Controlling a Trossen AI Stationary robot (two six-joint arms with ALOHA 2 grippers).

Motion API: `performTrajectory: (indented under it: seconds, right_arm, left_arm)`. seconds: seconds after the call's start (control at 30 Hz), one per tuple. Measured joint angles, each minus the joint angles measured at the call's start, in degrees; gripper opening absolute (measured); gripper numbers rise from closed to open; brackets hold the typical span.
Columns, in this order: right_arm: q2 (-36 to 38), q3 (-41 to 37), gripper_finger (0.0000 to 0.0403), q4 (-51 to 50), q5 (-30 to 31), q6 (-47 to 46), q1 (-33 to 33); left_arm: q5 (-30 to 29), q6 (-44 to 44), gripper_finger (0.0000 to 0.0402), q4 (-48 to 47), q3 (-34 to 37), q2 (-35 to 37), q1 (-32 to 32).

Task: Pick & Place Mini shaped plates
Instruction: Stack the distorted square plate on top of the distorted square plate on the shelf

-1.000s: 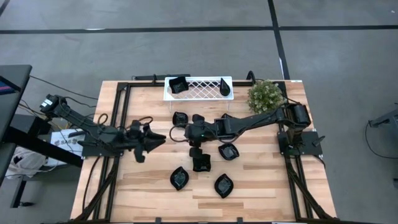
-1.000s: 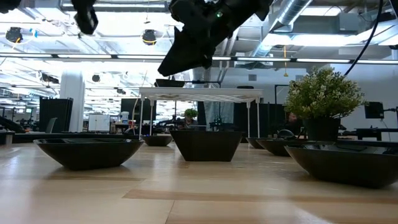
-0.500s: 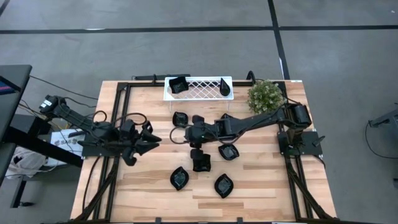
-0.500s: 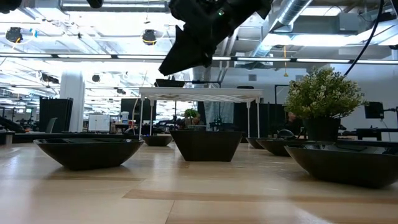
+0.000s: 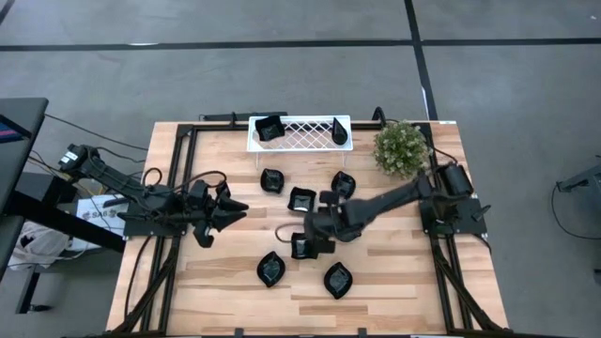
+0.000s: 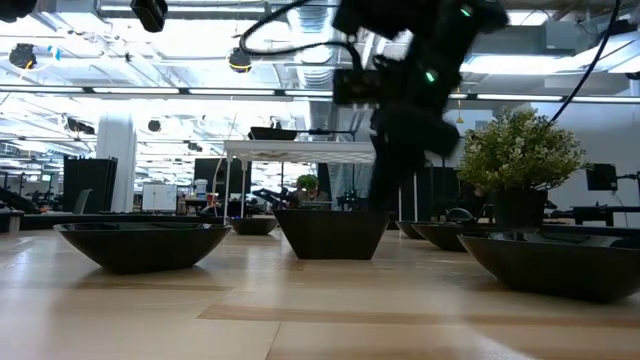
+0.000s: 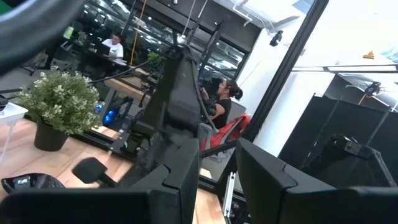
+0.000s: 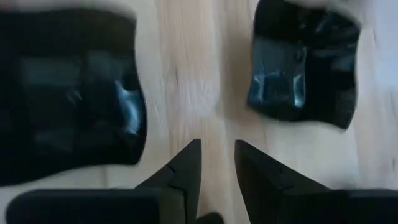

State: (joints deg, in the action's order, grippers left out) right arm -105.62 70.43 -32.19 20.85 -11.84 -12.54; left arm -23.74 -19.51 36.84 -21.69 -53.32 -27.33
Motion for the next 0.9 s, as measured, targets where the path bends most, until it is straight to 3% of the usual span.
performTrajectory:
  seconds: [0.13,0.33,0.9]
  right_arm:
    - [0.06,-0.94,0.0091,7.48,1.79,-0.7,-1.21]
    - [0.16,1.2,0.0091,11.5,5.99,6.11,-1.57]
    - [-0.62,-2.24,0.0091,19.84,-3.09,8.0,5.99]
  left_arm:
    - [-0.03,0.0,0.0108,-0.01,0.0,0.0,0.0]
    - [-1.07,-0.02,0.0108,0.01,0.0,0.0,0.13]
    - [-1.97,-0.46,0.0108,0.05,0.0,0.0,0.11]
